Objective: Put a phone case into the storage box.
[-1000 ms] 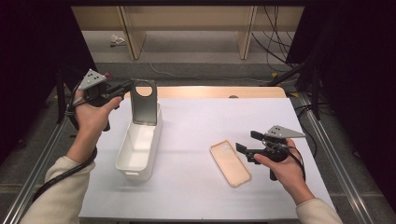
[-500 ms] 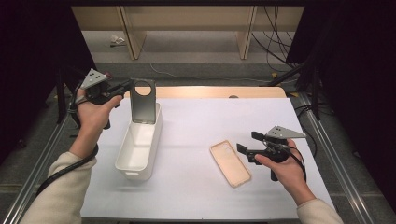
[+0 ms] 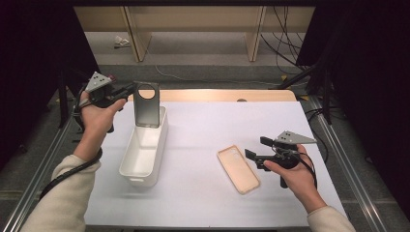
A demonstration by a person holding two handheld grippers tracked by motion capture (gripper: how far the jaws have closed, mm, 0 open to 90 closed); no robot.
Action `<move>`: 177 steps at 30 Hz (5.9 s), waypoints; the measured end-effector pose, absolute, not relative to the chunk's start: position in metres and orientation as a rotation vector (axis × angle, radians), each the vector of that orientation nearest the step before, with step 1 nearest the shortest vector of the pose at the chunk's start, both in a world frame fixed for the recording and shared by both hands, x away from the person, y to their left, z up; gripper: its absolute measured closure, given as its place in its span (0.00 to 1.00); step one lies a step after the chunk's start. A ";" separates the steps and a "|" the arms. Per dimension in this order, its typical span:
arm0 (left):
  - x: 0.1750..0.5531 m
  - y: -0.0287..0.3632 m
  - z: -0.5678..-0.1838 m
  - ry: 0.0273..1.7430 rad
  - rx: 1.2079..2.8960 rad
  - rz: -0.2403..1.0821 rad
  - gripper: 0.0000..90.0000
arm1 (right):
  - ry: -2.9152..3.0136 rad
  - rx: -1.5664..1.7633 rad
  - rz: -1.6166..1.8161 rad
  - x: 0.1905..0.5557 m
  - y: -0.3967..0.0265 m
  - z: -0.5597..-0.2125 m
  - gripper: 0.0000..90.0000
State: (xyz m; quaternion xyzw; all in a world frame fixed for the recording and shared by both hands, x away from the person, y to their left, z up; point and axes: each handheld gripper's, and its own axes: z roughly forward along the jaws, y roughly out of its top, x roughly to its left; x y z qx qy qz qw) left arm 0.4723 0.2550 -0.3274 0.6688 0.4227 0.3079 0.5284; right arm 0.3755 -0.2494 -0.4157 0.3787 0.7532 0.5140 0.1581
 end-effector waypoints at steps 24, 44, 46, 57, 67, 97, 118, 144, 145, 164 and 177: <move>0.491 0.257 -0.339 1.044 1.607 0.746 0.96 | 2.160 1.088 1.466 0.376 -0.250 -0.417 0.20; 0.500 0.250 -0.346 1.137 1.592 0.788 0.99 | 2.161 1.087 1.467 0.376 -0.249 -0.418 0.20; 0.500 0.249 -0.346 1.154 1.589 0.793 0.99 | 2.161 1.091 1.470 0.376 -0.250 -0.417 0.20; 0.508 0.245 -0.346 1.205 1.560 0.819 0.99 | 2.163 1.088 1.470 0.377 -0.250 -0.418 0.20; 0.515 0.242 -0.348 1.248 1.543 0.836 0.99 | 2.165 1.085 1.470 0.377 -0.250 -0.418 0.20; 0.516 0.239 -0.381 1.270 1.588 0.816 0.98 | 2.172 1.088 1.466 0.377 -0.249 -0.419 0.20; 0.518 0.238 -0.394 1.275 1.624 0.802 0.98 | 2.177 1.088 1.463 0.377 -0.249 -0.420 0.20; 0.520 0.238 -0.406 1.290 1.663 0.791 0.97 | 2.178 1.088 1.463 0.377 -0.248 -0.420 0.20; 0.520 0.238 -0.407 1.290 1.664 0.790 0.97 | 2.179 1.087 1.463 0.377 -0.248 -0.420 0.20; 0.524 0.239 -0.409 1.264 1.725 0.802 0.86 | 2.180 1.087 1.464 0.377 -0.248 -0.420 0.20; 0.510 0.239 -0.395 1.247 1.733 0.728 0.38 | 2.182 1.090 1.457 0.377 -0.248 -0.420 0.20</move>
